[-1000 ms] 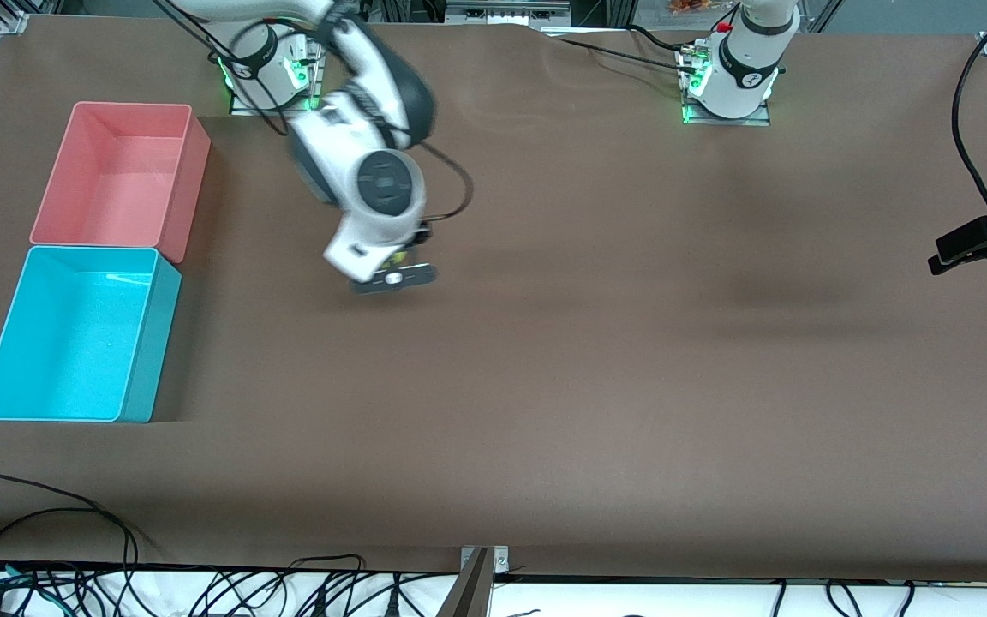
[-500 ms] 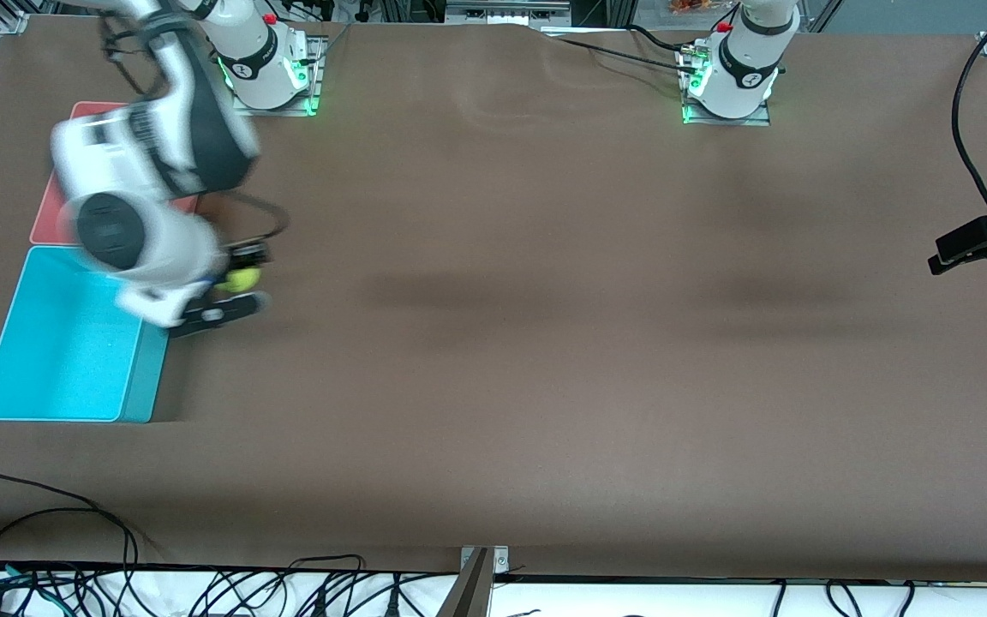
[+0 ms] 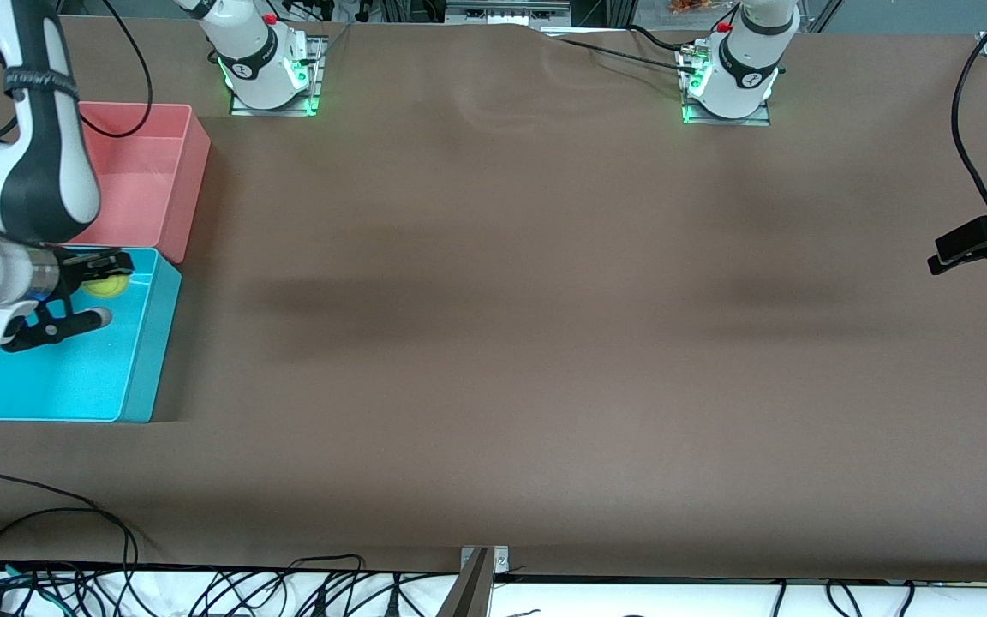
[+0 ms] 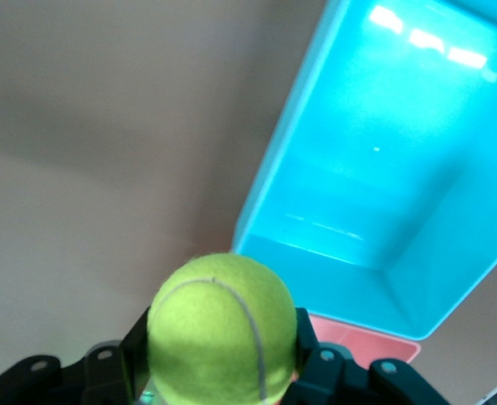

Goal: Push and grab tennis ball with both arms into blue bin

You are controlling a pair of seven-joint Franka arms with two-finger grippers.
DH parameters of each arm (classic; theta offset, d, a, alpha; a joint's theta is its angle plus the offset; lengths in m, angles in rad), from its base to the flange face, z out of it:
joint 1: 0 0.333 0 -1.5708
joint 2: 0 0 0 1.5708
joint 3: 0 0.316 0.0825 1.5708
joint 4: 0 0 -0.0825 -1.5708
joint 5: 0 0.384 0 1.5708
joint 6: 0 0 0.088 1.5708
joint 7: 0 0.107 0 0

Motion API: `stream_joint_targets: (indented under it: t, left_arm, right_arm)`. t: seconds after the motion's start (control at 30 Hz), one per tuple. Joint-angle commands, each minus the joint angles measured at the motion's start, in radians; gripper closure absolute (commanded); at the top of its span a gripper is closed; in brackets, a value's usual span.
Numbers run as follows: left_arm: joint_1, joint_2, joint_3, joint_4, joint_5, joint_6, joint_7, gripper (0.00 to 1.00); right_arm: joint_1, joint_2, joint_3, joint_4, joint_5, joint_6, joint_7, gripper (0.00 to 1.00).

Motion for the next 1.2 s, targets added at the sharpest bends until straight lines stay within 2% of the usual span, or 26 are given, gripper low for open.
stream_joint_targets:
  t: [0.0, 0.2, 0.43, 0.7, 0.93, 1.17]
  left_arm:
    - [0.0, -0.007, 0.001, 0.013, -0.019, -0.023, -0.004, 0.0]
    - [0.0, -0.007, 0.001, 0.013, -0.019, -0.023, -0.004, 0.0]
    - [0.0, -0.007, 0.001, 0.013, -0.019, -0.023, -0.004, 0.0]
    - [0.0, -0.007, 0.001, 0.013, -0.019, -0.023, -0.004, 0.0]
    - [0.0, -0.007, 0.001, 0.013, -0.019, -0.023, -0.004, 0.0]
    - [0.0, -0.007, 0.001, 0.013, -0.019, -0.023, -0.004, 0.0]
  right_arm:
    - [-0.011, 0.003, -0.043, -0.101, 0.017, 0.127, -0.076, 0.59]
    - [-0.057, 0.012, -0.052, -0.204, 0.023, 0.268, -0.129, 0.59]
    - [-0.115, 0.083, -0.051, -0.214, 0.057, 0.35, -0.205, 0.59]
    - [-0.161, 0.127, -0.049, -0.217, 0.101, 0.364, -0.255, 0.59]
    - [-0.187, 0.167, -0.049, -0.215, 0.226, 0.362, -0.329, 0.59]
    - [-0.231, 0.195, -0.048, -0.21, 0.266, 0.362, -0.392, 0.58]
